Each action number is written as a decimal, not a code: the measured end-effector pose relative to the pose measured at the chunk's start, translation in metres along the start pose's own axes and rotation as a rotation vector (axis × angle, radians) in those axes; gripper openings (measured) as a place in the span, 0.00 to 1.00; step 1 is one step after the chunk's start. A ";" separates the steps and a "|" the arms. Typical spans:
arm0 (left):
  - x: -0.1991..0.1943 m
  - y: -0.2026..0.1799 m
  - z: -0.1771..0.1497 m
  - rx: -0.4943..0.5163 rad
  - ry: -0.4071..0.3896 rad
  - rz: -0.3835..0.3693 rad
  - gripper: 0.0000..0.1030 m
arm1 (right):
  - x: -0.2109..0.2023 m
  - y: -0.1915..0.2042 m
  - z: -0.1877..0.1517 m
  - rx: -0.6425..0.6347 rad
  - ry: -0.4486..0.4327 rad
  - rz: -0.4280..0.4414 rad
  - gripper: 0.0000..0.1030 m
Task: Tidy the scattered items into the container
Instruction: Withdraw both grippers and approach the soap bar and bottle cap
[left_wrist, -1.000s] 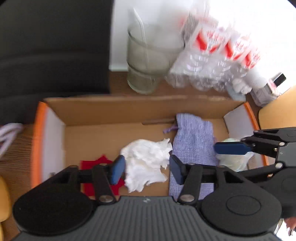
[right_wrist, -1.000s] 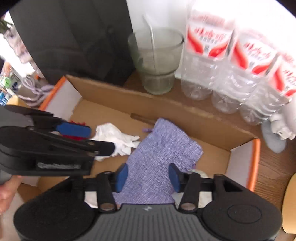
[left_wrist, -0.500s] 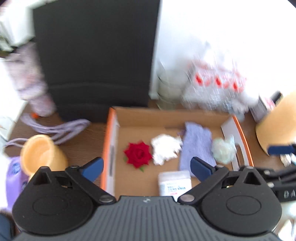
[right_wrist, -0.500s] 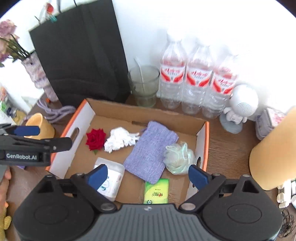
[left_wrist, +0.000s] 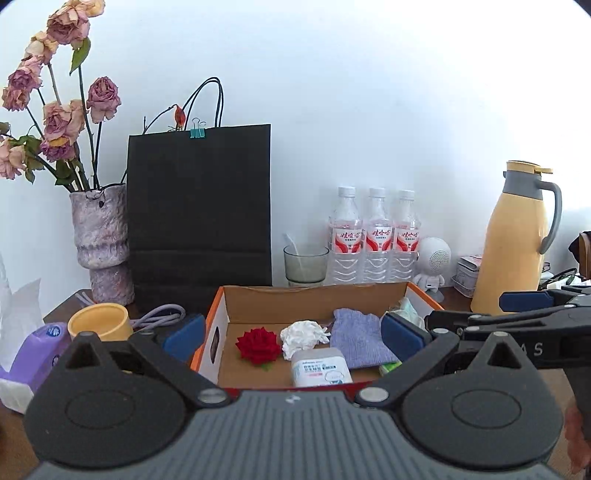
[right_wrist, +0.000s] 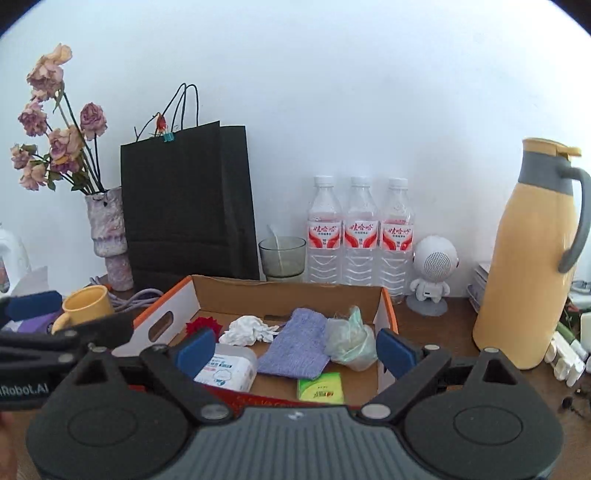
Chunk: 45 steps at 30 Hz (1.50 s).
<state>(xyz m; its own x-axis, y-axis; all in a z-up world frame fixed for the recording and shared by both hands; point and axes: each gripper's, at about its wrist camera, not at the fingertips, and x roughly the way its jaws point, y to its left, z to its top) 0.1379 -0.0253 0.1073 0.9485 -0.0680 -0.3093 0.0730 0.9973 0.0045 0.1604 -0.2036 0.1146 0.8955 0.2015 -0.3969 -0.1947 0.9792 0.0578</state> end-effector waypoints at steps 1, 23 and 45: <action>-0.004 0.000 -0.003 0.001 -0.005 0.002 1.00 | -0.007 0.000 -0.003 0.014 -0.021 0.001 0.91; -0.095 0.107 -0.092 -0.132 0.202 0.218 1.00 | -0.099 0.080 -0.092 0.023 0.036 0.295 0.82; 0.007 0.156 -0.081 -0.170 0.332 0.022 1.00 | 0.027 0.155 -0.096 0.003 0.230 0.160 0.37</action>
<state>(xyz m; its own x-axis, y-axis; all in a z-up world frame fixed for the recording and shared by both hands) 0.1305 0.1321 0.0287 0.7954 -0.0619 -0.6029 -0.0248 0.9906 -0.1344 0.1158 -0.0494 0.0249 0.7388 0.3424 -0.5804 -0.3245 0.9356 0.1390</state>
